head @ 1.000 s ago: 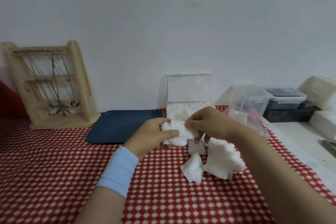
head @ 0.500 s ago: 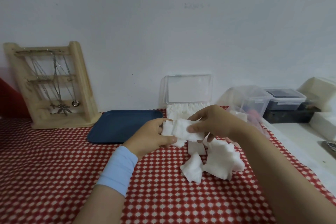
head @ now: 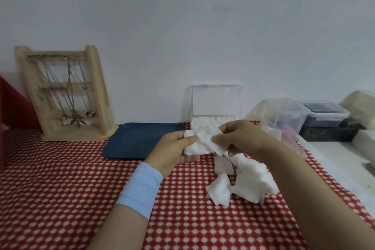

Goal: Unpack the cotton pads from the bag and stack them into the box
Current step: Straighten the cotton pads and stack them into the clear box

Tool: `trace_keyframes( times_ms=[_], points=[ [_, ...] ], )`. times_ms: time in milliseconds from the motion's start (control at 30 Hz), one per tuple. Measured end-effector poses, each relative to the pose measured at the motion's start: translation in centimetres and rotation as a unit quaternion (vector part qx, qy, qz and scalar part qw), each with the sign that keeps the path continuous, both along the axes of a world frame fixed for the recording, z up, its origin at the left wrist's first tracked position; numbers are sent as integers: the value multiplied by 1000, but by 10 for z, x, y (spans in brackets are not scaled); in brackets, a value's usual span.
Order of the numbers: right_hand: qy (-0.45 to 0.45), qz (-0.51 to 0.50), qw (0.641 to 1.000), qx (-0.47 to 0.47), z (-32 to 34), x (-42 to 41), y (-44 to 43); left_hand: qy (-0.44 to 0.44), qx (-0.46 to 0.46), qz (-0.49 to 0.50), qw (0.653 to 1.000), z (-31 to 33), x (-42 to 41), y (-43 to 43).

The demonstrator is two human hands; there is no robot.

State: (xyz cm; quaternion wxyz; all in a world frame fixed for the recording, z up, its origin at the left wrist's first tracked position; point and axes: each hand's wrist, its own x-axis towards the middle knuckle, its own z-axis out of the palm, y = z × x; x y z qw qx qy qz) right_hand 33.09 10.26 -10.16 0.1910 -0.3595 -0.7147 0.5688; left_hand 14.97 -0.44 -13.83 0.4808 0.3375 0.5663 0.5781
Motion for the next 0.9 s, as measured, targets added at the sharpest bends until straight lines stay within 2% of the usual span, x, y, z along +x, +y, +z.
trace_keyframes(
  times_ms=[100, 167, 300, 367, 567, 700, 733, 767, 833, 867, 900],
  points=[
    [53, -13, 997, -56, 8, 1, -2, -1, -3, 16, 1000, 0, 0, 0],
    [42, 2, 997, -57, 12, -1, -7, 8, -4, 11, 1000, 1, 1, 0],
    [-60, -27, 997, 34, 3, -12, -17, -18, -5, -15, 1000, 3, 1, 0],
    [-74, -65, 992, 79, 0, -15, -18, -12, -6, -21, 1000, 2, 0, -1],
    [33, -60, 990, 119, 0, -14, -18, -6, -18, -48, 999, 4, -1, -3],
    [71, -117, 981, 138, 6, -5, -9, 19, -37, -1, 999, 3, -4, -3],
    [34, -100, 985, 134, 9, 1, -5, 27, -39, 14, 999, 2, -6, -4],
    [-39, -56, 989, 134, 11, 7, -2, 28, -37, 26, 999, 2, -8, -4],
    [-199, 43, 970, 137, 11, 14, 0, 18, -26, 42, 999, 2, -11, -3],
    [-235, 57, 959, 151, 9, 14, 1, 13, -22, 46, 999, 3, -11, -3],
    [-235, 40, 956, 170, 9, 13, 1, 11, -19, 47, 999, 4, -10, -3]
  ],
)
